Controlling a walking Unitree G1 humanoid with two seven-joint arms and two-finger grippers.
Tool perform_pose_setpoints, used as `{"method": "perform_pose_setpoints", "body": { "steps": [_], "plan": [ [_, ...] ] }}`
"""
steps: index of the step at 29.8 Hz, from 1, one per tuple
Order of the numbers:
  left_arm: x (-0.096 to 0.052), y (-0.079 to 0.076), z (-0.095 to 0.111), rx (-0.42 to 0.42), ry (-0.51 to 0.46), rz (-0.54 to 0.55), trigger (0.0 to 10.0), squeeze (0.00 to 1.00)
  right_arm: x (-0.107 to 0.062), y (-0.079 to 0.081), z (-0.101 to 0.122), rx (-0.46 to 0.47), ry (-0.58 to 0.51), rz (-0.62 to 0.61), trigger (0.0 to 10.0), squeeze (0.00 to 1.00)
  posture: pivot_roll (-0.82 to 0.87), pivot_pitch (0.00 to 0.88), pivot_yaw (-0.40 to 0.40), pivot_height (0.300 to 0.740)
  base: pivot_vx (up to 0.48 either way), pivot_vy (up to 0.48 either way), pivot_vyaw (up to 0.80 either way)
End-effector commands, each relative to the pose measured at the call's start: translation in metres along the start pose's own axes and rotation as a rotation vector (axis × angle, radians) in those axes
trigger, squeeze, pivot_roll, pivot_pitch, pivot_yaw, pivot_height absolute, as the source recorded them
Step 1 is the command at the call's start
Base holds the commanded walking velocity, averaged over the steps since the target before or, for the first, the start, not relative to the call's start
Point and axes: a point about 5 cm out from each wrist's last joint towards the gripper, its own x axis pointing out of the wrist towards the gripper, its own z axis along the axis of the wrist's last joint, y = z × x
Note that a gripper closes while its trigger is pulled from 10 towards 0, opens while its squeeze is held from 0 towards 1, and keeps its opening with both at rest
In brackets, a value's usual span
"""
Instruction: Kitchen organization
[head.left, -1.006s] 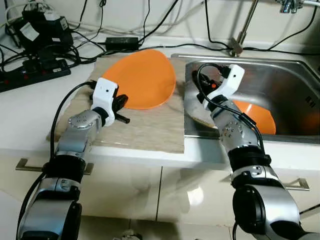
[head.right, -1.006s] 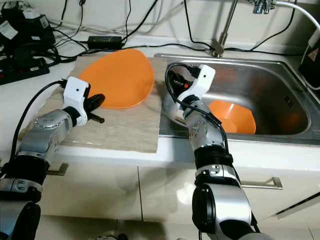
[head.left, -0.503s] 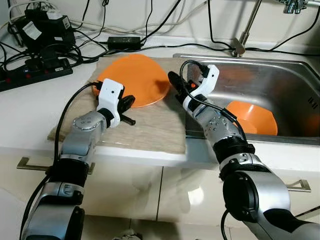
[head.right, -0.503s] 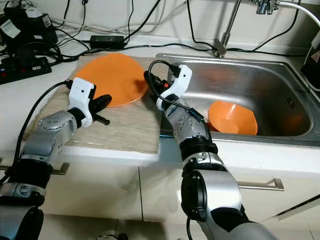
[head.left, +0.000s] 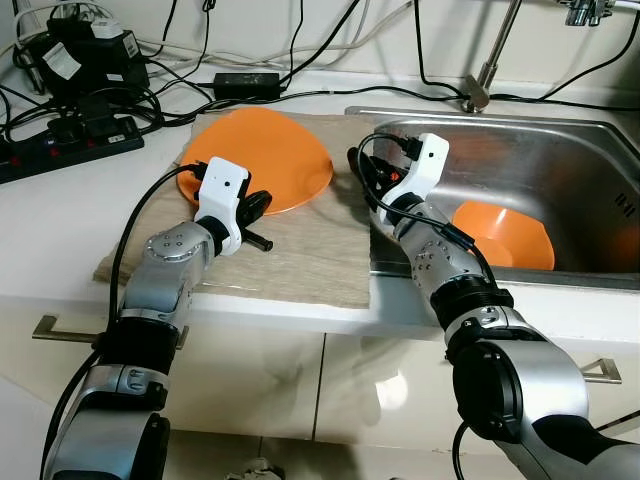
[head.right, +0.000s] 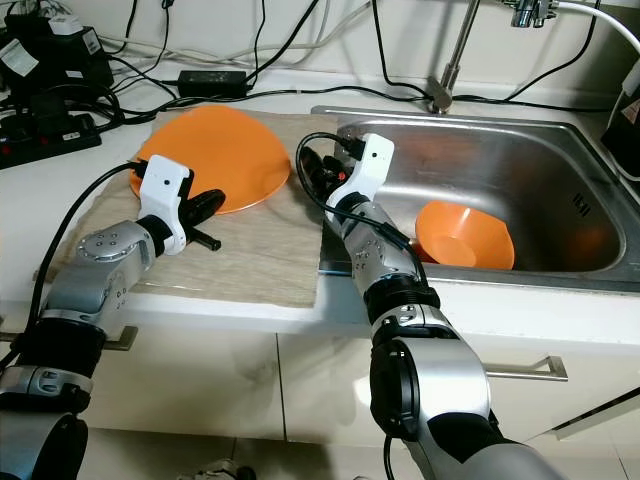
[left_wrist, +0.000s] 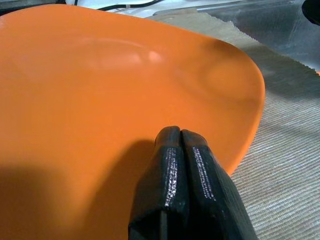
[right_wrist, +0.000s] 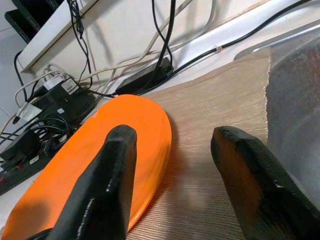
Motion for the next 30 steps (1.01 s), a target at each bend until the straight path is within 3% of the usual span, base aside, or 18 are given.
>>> {"method": "perform_pose_setpoints", "body": {
  "steps": [1, 7, 8, 15, 21, 29, 30],
  "plan": [
    [0.001, -0.007, -0.018, -0.013, 0.080, -0.038, 10.0, 0.00, 0.002, 0.003, 0.003, -0.016, -0.007, 0.017, 10.0, 1.00, 0.03, 0.011, -0.018, 0.740, 0.000, 0.000, 0.00],
    [-0.002, -0.024, -0.010, 0.029, 0.018, -0.138, 10.0, 0.00, 0.003, 0.004, 0.001, -0.054, 0.013, 0.024, 10.0, 1.00, 0.04, 0.009, -0.021, 0.740, 0.000, 0.000, 0.00],
    [-0.004, -0.035, -0.007, 0.067, -0.005, -0.199, 10.0, 0.00, 0.004, 0.005, 0.002, -0.053, 0.012, 0.031, 10.0, 0.00, 0.04, 0.010, -0.021, 0.740, 0.000, 0.000, 0.00],
    [-0.011, -0.052, -0.011, 0.120, -0.026, -0.303, 10.0, 0.00, 0.005, 0.007, 0.002, -0.044, 0.006, 0.033, 10.0, 0.00, 0.04, 0.010, -0.017, 0.740, 0.000, 0.000, 0.00],
    [-0.015, -0.056, -0.010, 0.132, -0.034, -0.322, 10.0, 0.00, 0.005, 0.006, 0.002, -0.046, 0.004, 0.030, 10.0, 0.00, 0.04, 0.013, -0.016, 0.740, 0.000, 0.000, 0.00],
    [-0.010, -0.048, 0.010, 0.164, -0.123, -0.234, 10.0, 0.00, 0.005, 0.006, 0.003, -0.052, -0.003, 0.028, 10.0, 0.00, 0.04, 0.010, -0.015, 0.740, 0.000, 0.000, 0.00],
    [-0.010, -0.048, 0.019, 0.169, -0.162, -0.216, 10.0, 0.00, 0.004, 0.006, 0.003, -0.049, -0.008, 0.032, 10.0, 0.00, 0.04, 0.010, -0.014, 0.740, 0.000, 0.000, 0.00]
  ]
}}
